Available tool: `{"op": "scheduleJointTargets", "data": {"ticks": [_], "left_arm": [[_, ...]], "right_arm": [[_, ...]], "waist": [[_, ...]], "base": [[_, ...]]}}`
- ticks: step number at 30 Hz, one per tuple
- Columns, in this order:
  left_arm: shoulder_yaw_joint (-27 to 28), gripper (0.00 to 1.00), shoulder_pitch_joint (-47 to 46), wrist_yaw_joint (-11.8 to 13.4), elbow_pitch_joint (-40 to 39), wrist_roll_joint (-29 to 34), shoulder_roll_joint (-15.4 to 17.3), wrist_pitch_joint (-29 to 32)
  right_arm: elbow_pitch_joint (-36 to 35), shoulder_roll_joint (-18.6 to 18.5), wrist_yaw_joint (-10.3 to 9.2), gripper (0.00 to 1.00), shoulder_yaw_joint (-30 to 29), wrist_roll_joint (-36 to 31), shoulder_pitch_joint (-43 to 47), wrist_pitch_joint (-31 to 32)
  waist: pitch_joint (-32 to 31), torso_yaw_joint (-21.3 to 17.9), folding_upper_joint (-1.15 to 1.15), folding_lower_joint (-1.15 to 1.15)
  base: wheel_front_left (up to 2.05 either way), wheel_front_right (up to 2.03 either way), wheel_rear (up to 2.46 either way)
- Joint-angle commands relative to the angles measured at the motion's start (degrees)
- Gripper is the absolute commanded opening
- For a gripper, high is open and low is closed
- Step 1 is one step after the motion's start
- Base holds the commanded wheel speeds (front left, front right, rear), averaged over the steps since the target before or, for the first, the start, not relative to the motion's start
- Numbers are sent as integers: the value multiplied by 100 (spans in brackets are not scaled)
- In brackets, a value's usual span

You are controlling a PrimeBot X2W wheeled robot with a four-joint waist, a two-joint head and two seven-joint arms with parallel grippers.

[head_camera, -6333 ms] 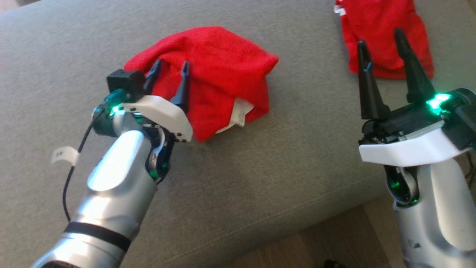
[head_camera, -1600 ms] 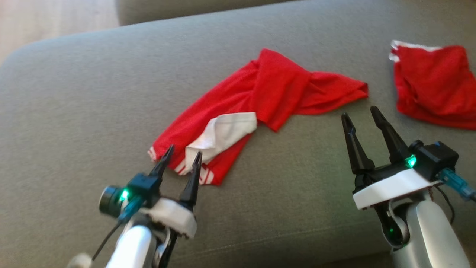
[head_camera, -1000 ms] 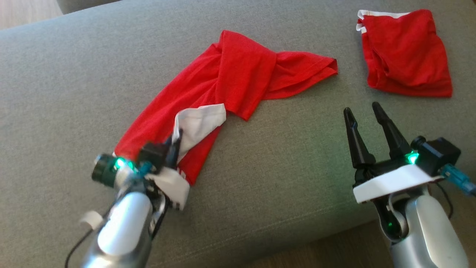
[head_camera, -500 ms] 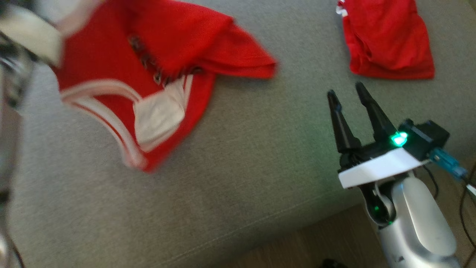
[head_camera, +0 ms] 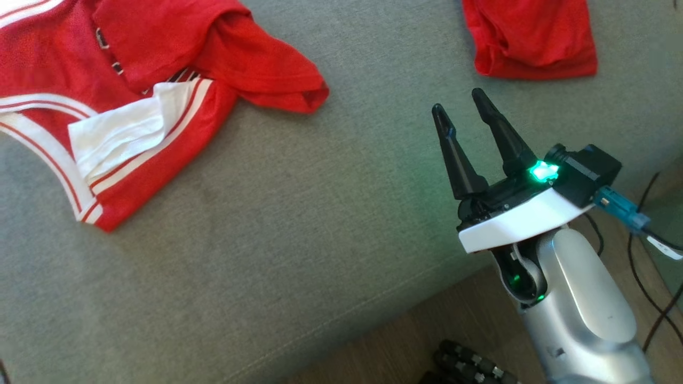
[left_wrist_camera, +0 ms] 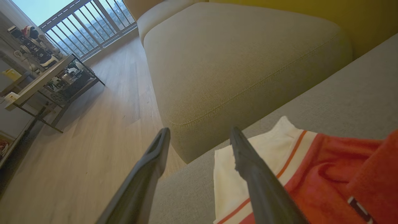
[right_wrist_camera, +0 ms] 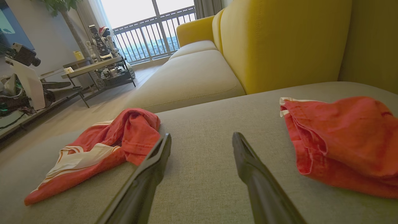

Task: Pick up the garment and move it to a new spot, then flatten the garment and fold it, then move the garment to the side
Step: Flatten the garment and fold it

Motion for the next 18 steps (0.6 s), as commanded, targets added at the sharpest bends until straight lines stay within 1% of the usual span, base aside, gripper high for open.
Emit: {"op": "scheduleJointTargets", "data": {"ticks": [1, 4, 5, 9, 11, 15, 18], "left_arm": [[112, 100, -371, 81, -121, 8, 187, -212], [88, 100, -414, 113, -33, -72, -8, -649], [88, 100, -414, 113, -33, -72, -8, -649], [89, 100, -306, 49, -108, -277, -310, -1284], [117, 100, -146, 22, -250, -417, -469, -1501], [183, 100, 451, -46, -854, -732, -784, -1693], [317, 100, 1137, -90, -1640, -1073, -1051, -1722]], "right_arm": [[-200, 23, -2, 100, 97, -33, -98, -51], [-185, 23, -2, 100, 35, -152, -87, -51], [-185, 23, -2, 100, 35, -152, -87, -51], [-151, 24, -2, 100, -97, -355, -78, -51], [-111, 24, -2, 100, -158, -501, -67, -52], [-35, 24, -2, 100, -276, -826, -38, -21], [-28, -7, -2, 100, -358, -1014, 22, 87]], "waist": [[-40, 110, 0, -1], [-142, 322, 0, -1], [-142, 322, 0, -1], [-336, 706, 0, -1], [-455, 941, 0, -1], [-718, 1458, 0, -1], [-917, 1831, 0, -1]], "base": [[0, 0, 0], [0, 0, 0], [0, 0, 0], [0, 0, 0], [0, 0, 0], [0, 0, 0], [0, 0, 0]]}}
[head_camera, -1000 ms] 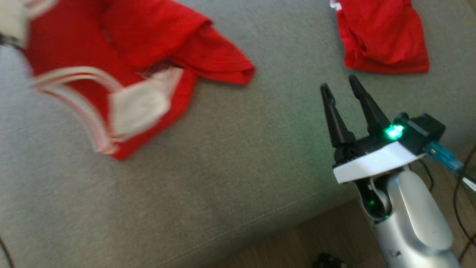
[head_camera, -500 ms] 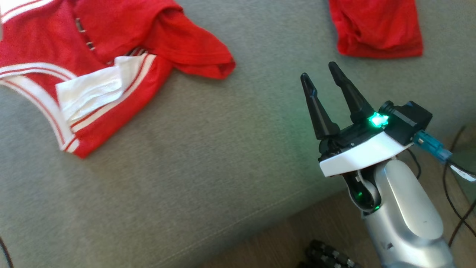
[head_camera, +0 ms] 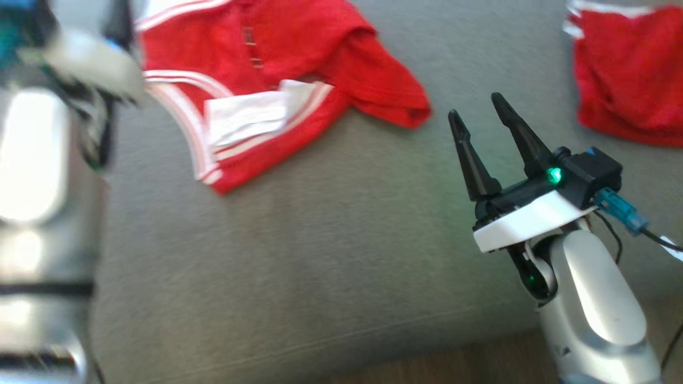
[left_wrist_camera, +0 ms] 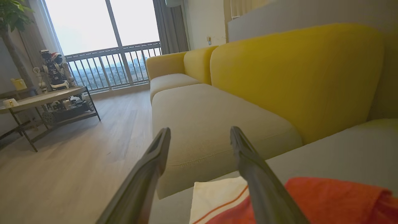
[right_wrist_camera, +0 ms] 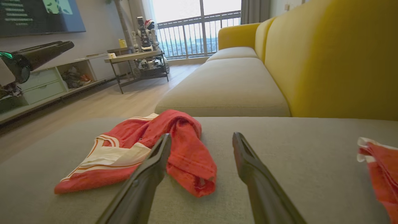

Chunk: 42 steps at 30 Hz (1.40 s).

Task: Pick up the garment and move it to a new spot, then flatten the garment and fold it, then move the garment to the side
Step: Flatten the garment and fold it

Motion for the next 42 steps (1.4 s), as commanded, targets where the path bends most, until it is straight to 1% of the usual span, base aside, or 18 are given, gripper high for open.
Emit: {"op": "scheduleJointTargets", "data": {"ticks": [1, 6, 11, 14, 16, 20, 23, 26, 28, 29, 30, 31, 33, 37, 42], "left_arm": [[245, 100, 259, -2, -649, -162, 70, -65], [218, 100, 1818, 90, -2241, -218, -208, -68], [170, 100, 3203, 200, -3179, -240, -549, -69], [175, 100, 3794, 139, -3440, -310, -751, -69], [190, 100, 4049, 118, -3472, -233, -788, -69], [154, 100, 4266, 79, -3527, -93, -913, -69], [100, 100, 4306, 50, -3521, -54, -1033, -69], [-10, 100, 4306, 23, -3472, -68, -1147, -69], [-145, 100, 4279, 3, -3423, -56, -1199, -70], [-297, 100, 4248, -1, -3373, -84, -1234, -70], [-373, 100, 4231, 4, -3353, -118, -1245, -70], [-373, 100, 4231, 4, -3353, -118, -1245, -70], [-515, 100, 4202, 49, -3342, -231, -1256, -70], [-833, 100, 4158, 232, -3371, -543, -1260, -70], [-1096, 100, 4101, 379, -3360, -743, -1262, -70]], "right_arm": [[-175, -16, -2, 100, 37, -80, 26, 60], [-219, -102, -2, 100, -125, -218, 290, 192], [-269, -81, -2, 100, -256, -251, 571, 258], [-271, -62, -2, 100, -324, -243, 706, 279], [-275, -53, -2, 100, -344, -247, 754, 303], [-329, -86, -2, 100, -337, -314, 697, 421], [-392, -184, -2, 100, -243, -421, 477, 604], [-329, -357, -2, 100, -73, -514, 98, 890], [-160, -587, -2, 100, 41, -614, -233, 1120], [104, -829, -2, 100, 131, -633, -589, 1322], [259, -971, -2, 100, 187, -645, -771, 1419], [259, -971, -2, 100, 187, -645, -771, 1419], [608, -1273, -2, 100, 374, -691, -1129, 1566], [1359, -1786, -2, 100, 917, -623, -1766, 1777], [2153, -2177, -2, 100, 1665, -377, -2325, 1841]], "waist": [[-401, 582, 0, 1], [-681, 1105, 0, 1], [-870, 1395, 0, 1], [-957, 1521, 0, 1], [-990, 1610, 0, 1], [-987, 1827, 0, 1], [-878, 2027, 0, 1], [-699, 2260, 0, 1], [-553, 2453, 0, 1], [-400, 2665, 0, 1], [-318, 2778, 0, 1], [-318, 2778, 0, 1], [-184, 2977, 0, 1], [27, 3282, 0, 1], [127, 3542, 0, 1]], "base": [[0, 0, 0], [0, 0, 0], [0, 0, 0], [0, 0, 0], [0, 0, 0], [0, 0, 0], [0, 0, 0], [0, 0, 0], [0, 0, 0], [0, 0, 0], [0, 0, 0], [0, 0, 0], [0, 0, 0], [0, 0, 0], [0, 0, 0]]}}
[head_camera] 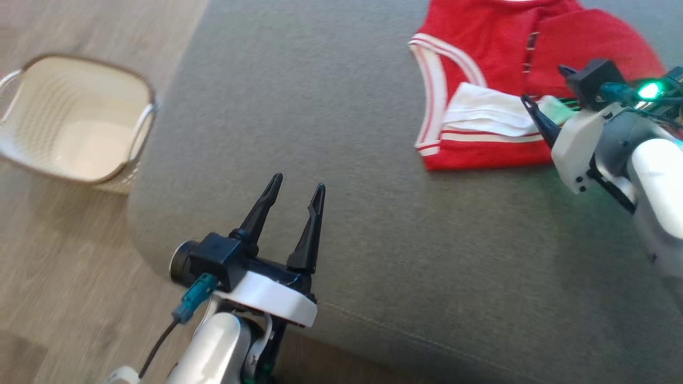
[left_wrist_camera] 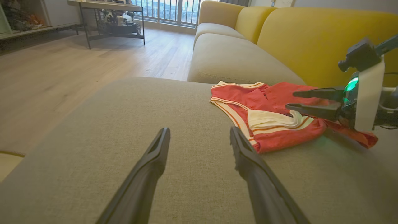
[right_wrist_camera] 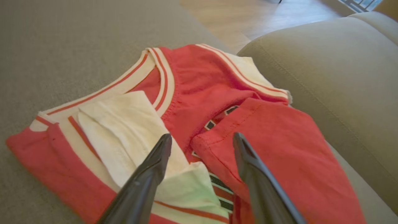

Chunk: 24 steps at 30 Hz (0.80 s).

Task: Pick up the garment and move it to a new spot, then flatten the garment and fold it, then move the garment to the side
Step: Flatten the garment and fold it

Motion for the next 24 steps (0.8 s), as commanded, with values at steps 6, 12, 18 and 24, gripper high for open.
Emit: {"op": "scheduleJointTargets", "data": {"ticks": [6, 12, 18, 24], "left_arm": [[65, 100, -178, 124, -197, -115, 15, -29], [11, 100, -184, 172, -199, -181, 14, -29], [34, 100, -206, 180, -189, -200, 14, -29], [-2, 100, -305, 192, -176, -243, 14, -29]], "right_arm": [[543, -206, -2, 100, 481, 157, -552, -95], [1222, -230, -2, 100, 539, 134, -885, -237], [1567, -165, -2, 100, 662, 131, -1029, -327], [1812, -108, -2, 0, 793, 197, -1255, -384]], "waist": [[127, 250, 0, -1], [168, 293, 0, -1], [232, 247, 0, -1], [298, 225, 0, -1]], "base": [[0, 0, 0], [0, 0, 0], [0, 0, 0], [0, 0, 0]]}}
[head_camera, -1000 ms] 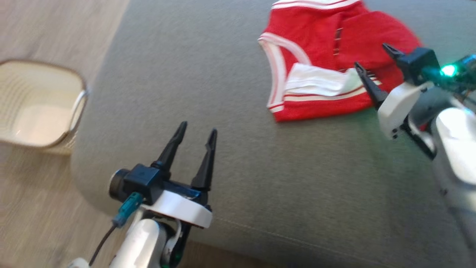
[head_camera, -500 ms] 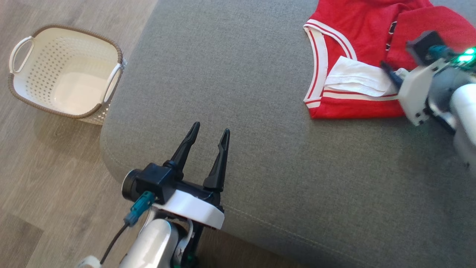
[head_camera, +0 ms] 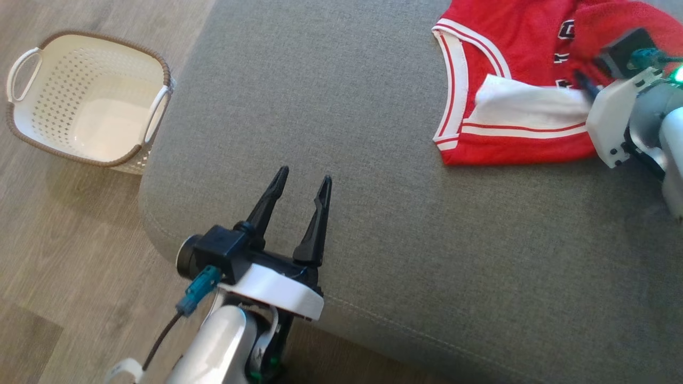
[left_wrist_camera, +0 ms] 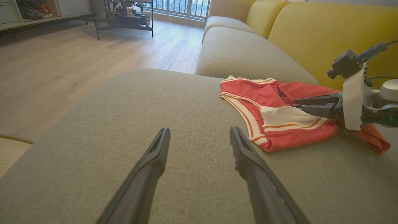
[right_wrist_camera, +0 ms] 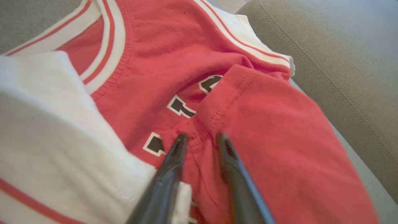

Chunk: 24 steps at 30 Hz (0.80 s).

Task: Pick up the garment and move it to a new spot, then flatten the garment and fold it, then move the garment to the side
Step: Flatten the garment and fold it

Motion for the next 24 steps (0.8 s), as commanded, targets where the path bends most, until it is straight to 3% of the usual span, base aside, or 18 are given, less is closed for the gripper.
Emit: {"op": "scheduleJointTargets", "data": {"ticks": [1, 15, 24], "left_arm": [[161, 100, -192, 49, -169, -39, 17, -29], [416, 100, -115, -6, -67, 136, 17, -29], [396, 100, -141, -71, -140, 161, 17, -29]], "right_arm": [[-16, 42, -2, 0, 69, 40, -136, -99], [-27, 138, -2, 0, -654, 614, -401, -563], [318, -467, -2, 0, -1996, 847, -874, -612]], "waist": [[1, -9, 0, 0], [-424, -437, 0, 0], [-327, -563, 0, 0]], "base": [[0, 0, 0], [0, 0, 0], [0, 0, 0]]}}
